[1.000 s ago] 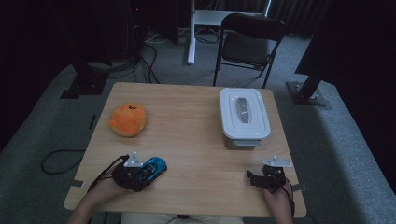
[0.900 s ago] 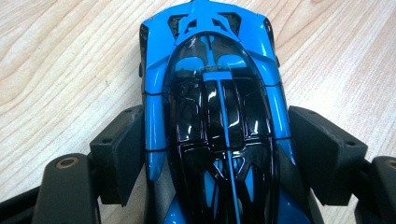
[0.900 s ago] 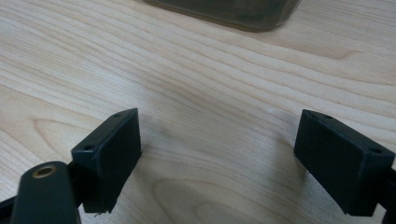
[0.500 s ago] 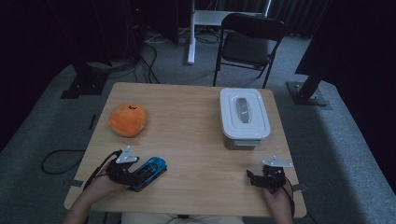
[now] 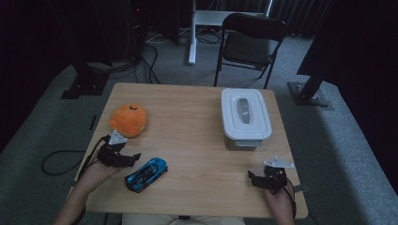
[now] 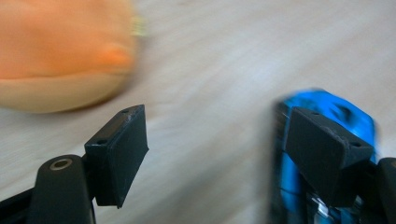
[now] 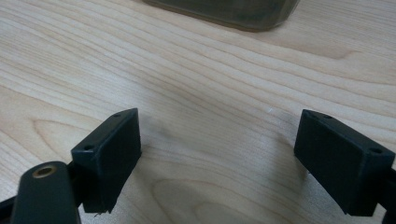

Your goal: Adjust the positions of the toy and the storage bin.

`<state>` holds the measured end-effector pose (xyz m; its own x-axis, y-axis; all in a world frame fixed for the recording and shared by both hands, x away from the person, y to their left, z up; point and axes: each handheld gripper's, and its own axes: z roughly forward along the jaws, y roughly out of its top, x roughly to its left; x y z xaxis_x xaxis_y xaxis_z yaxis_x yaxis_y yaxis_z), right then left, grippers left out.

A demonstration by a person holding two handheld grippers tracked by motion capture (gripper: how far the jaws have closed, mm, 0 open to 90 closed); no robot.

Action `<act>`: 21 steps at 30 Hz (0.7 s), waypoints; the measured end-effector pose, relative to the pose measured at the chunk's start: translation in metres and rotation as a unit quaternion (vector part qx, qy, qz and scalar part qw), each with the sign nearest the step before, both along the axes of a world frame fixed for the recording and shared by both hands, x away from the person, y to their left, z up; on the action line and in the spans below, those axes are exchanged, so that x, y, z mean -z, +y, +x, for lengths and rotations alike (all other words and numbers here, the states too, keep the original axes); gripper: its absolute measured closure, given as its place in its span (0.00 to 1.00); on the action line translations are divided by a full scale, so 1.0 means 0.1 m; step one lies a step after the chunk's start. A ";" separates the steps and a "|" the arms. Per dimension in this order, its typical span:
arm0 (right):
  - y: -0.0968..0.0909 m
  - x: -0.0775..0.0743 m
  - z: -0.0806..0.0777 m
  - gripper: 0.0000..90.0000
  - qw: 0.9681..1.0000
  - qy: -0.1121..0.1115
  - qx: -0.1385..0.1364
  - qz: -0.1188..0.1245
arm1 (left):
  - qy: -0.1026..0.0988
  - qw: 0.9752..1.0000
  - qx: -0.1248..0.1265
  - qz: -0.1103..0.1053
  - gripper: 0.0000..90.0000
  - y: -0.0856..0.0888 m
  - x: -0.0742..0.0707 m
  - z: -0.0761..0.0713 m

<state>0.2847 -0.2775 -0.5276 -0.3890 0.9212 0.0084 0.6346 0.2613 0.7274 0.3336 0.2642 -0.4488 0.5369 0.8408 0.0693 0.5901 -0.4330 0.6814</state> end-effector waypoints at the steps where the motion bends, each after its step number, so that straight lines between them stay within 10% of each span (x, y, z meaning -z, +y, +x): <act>1: 0.00 0.00 0.00 0.16 1.000 0.000 0.000 0.000 | 0.000 1.000 -0.003 -0.005 0.25 0.02 -0.01 0.03; 13: 0.00 0.00 0.00 0.16 1.000 0.000 0.000 0.000 | -0.037 0.994 -0.101 0.025 0.25 0.14 -0.14 0.50; 21: 0.00 0.00 0.00 0.16 1.000 0.000 0.001 0.000 | -0.013 0.990 -0.142 -0.010 0.22 0.30 -0.07 0.83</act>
